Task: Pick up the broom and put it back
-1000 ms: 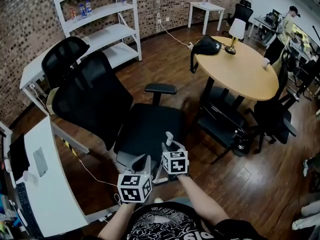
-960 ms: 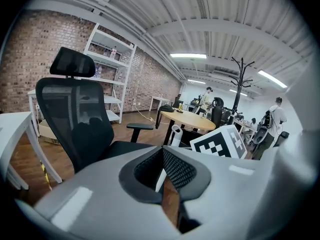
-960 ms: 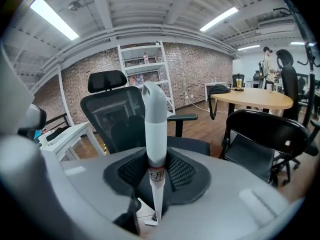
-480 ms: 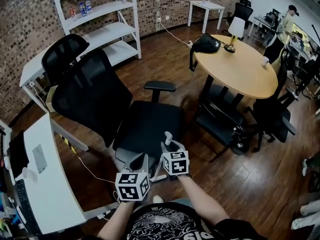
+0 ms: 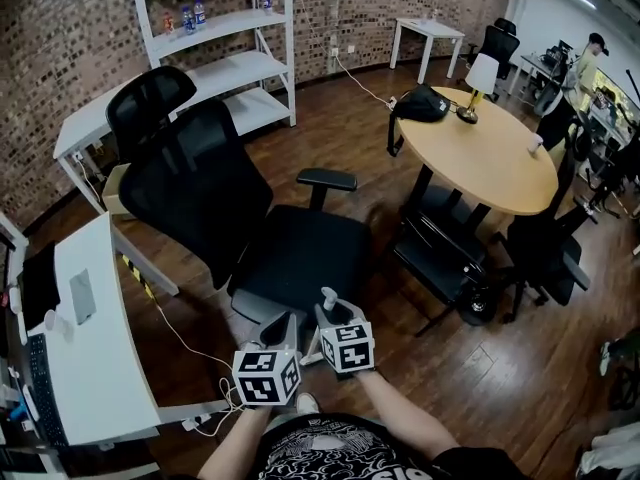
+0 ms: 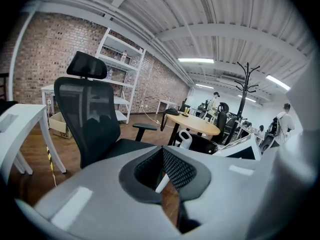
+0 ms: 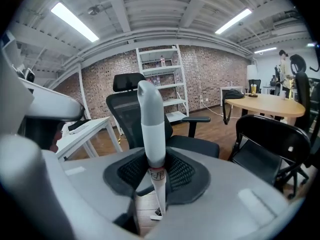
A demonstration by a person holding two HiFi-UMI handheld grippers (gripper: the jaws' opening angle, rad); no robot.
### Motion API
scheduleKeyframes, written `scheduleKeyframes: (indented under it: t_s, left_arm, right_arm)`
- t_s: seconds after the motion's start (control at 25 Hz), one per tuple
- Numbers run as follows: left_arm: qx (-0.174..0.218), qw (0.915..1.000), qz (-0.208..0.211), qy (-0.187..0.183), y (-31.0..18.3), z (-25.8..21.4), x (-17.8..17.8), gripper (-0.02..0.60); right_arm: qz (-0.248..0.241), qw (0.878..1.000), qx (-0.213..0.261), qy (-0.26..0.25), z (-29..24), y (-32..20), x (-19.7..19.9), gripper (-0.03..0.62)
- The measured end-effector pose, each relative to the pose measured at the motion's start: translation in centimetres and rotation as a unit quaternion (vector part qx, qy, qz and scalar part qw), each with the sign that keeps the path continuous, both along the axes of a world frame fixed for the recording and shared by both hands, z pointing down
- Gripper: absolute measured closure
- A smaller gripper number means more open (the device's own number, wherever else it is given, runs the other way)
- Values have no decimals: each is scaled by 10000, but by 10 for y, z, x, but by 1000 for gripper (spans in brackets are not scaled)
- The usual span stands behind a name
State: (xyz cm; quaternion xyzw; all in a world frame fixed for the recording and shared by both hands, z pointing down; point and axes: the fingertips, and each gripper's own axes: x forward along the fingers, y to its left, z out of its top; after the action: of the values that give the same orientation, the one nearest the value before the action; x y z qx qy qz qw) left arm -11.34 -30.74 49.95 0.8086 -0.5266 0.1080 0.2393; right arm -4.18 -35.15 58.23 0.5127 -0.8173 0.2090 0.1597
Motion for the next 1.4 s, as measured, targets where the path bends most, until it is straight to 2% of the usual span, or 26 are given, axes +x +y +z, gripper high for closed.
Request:
scheduleKeyframes:
  t_s: [0.2, 0.52, 1.08, 1.4]
  left_arm:
    - [43, 9998, -200, 49, 19, -5, -1, 577]
    - [135, 9989, -444, 8, 48, -11, 2, 577]
    - [354, 9976, -597, -23, 82, -27, 23, 577]
    - [442, 9965, -708, -25, 96, -33, 23, 577]
  right_arm:
    - [-229, 9997, 23, 9, -8, 24, -4, 496]
    - [-559, 9977, 390, 24, -44, 59, -3, 496]
    - [-885, 9882, 1202, -343, -138, 108, 11, 496]
    - [-1030, 9837, 1382, -507, -164, 124, 9, 496]
